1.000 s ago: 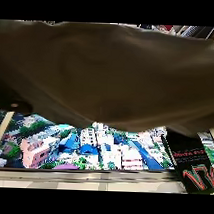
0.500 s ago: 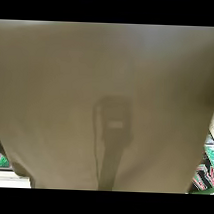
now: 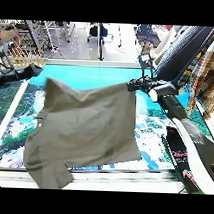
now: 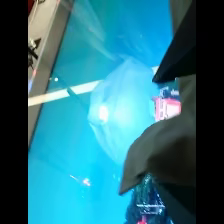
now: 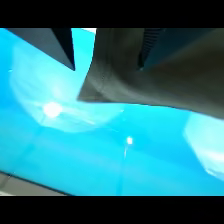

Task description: Fold the clothes and pants, and hang the long-sleeved shirts on hangers.

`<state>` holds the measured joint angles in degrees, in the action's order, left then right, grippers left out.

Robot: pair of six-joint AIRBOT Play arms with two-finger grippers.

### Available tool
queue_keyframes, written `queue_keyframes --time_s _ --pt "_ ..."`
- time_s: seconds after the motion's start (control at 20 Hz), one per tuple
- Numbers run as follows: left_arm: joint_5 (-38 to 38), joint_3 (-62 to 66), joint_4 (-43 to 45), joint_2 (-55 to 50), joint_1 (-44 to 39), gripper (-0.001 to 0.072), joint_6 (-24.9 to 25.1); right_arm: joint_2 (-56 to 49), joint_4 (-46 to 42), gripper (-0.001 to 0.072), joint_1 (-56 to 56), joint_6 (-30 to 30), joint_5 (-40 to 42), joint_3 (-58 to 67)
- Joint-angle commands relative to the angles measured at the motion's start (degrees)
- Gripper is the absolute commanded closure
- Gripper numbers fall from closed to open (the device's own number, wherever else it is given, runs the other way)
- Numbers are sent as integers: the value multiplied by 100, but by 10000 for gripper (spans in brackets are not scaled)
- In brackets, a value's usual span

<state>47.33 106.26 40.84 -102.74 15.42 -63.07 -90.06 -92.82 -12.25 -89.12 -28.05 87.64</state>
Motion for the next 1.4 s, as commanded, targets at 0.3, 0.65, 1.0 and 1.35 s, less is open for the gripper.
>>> queue_keyframes --time_s 0.3,0.65,1.0,1.35 --pt "4645 -398 3451 175 1132 254 -1886 -55 2780 201 2039 1561 -3497 -621" --pt "3233 -5495 3418 3456 1495 119 -1749 713 3860 130 2785 2430 -5742 -3080" --pt "2586 -7141 3410 4098 1604 119 -1357 455 3724 131 2791 2887 -5617 -3460" --pt "1840 -7622 2938 4098 1600 131 -1233 -107 3639 150 2264 3150 -5689 -3460"
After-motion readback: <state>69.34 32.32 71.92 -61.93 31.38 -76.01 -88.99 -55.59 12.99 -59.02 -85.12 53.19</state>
